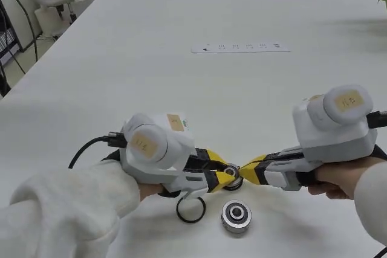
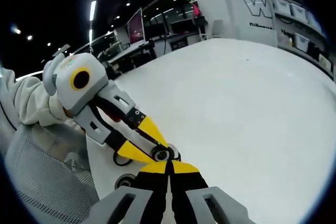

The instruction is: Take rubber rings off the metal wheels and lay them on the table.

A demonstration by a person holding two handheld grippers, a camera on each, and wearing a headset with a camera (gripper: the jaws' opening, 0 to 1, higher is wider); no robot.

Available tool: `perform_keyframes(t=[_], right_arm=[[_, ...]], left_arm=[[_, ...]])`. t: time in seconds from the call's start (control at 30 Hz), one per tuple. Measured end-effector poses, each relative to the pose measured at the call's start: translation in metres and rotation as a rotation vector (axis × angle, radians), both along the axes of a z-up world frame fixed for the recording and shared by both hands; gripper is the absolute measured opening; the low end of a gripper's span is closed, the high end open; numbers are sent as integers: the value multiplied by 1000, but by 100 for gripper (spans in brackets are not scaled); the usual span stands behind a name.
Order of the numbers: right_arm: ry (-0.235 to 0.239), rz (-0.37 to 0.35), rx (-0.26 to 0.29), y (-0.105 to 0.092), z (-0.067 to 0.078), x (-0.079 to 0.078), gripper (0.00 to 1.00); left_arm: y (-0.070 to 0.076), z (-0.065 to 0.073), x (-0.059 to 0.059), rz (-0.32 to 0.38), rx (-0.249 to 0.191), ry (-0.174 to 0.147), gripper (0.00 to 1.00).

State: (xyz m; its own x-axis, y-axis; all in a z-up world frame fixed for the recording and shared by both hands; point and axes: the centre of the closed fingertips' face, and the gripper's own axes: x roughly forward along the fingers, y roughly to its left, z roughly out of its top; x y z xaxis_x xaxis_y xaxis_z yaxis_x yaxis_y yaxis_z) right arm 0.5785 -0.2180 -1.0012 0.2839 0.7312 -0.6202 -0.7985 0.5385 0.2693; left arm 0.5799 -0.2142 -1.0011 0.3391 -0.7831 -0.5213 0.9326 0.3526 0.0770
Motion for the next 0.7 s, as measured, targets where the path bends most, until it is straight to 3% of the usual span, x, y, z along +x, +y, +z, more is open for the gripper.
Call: perform_keyframes(t=[0.33,0.4,0.7], right_arm=[[-9,14,7,3,2,-1,0],[-34,32,-8,3,2,-1,0],[-29,34,2,3,3,-1,0]], left_arm=[[0,0,0,2,-5,0,13],[0,0,0,2,-6,1,13],[0,0,0,2,-8,1,13]])
